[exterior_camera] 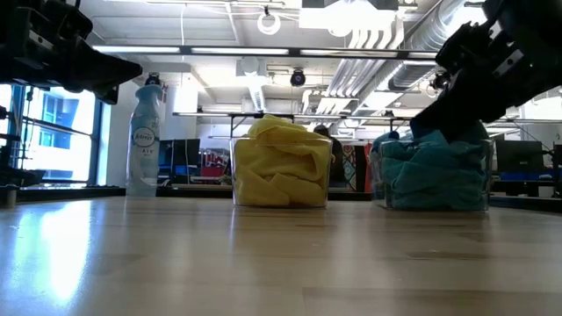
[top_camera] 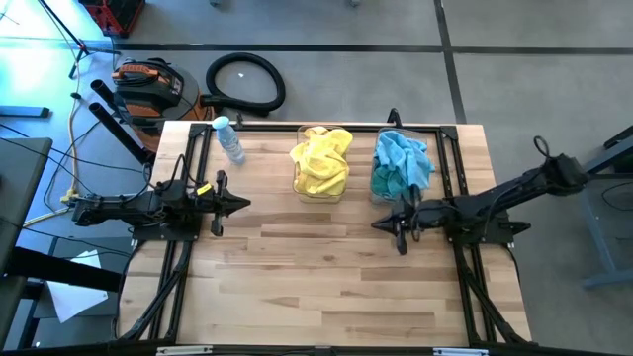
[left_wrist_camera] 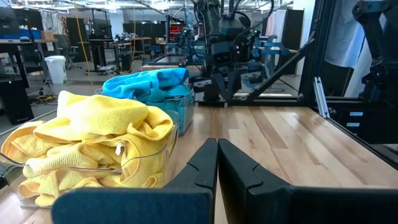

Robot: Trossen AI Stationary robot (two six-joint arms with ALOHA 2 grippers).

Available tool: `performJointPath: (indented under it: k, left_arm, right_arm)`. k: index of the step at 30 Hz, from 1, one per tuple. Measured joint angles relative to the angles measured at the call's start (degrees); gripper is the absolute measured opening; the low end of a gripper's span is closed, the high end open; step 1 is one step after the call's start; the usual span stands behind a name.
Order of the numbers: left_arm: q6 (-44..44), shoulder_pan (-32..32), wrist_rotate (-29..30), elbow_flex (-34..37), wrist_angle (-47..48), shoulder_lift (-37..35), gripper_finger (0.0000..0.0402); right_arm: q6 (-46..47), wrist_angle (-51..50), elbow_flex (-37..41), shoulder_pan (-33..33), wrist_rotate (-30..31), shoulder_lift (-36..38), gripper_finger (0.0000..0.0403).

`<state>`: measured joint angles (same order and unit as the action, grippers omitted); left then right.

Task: Sort microfiber towel by color & place in baskets
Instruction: Return to Home Position

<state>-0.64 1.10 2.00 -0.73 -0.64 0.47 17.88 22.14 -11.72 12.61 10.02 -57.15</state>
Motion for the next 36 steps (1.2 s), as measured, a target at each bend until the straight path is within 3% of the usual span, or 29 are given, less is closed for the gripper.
performJointPath:
  k: [15, 27, 36]
  left_arm:
    - [0.0, -0.01, 0.14, 0.0, -0.05, 0.0, 0.0]
    - [0.0, -0.01, 0.15, 0.0, -0.04, 0.0, 0.0]
    - [0.0, -0.01, 0.15, 0.0, -0.04, 0.0, 0.0]
  right_arm:
    - [-5.98, -1.07, 7.78, -0.27, 0.66, 24.8, 0.0]
    - [-7.9, -7.66, 11.16, -1.54, 0.26, 37.94, 0.0]
    - [-9.17, -11.44, 11.16, -6.03, -7.11, 44.43, 0.0]
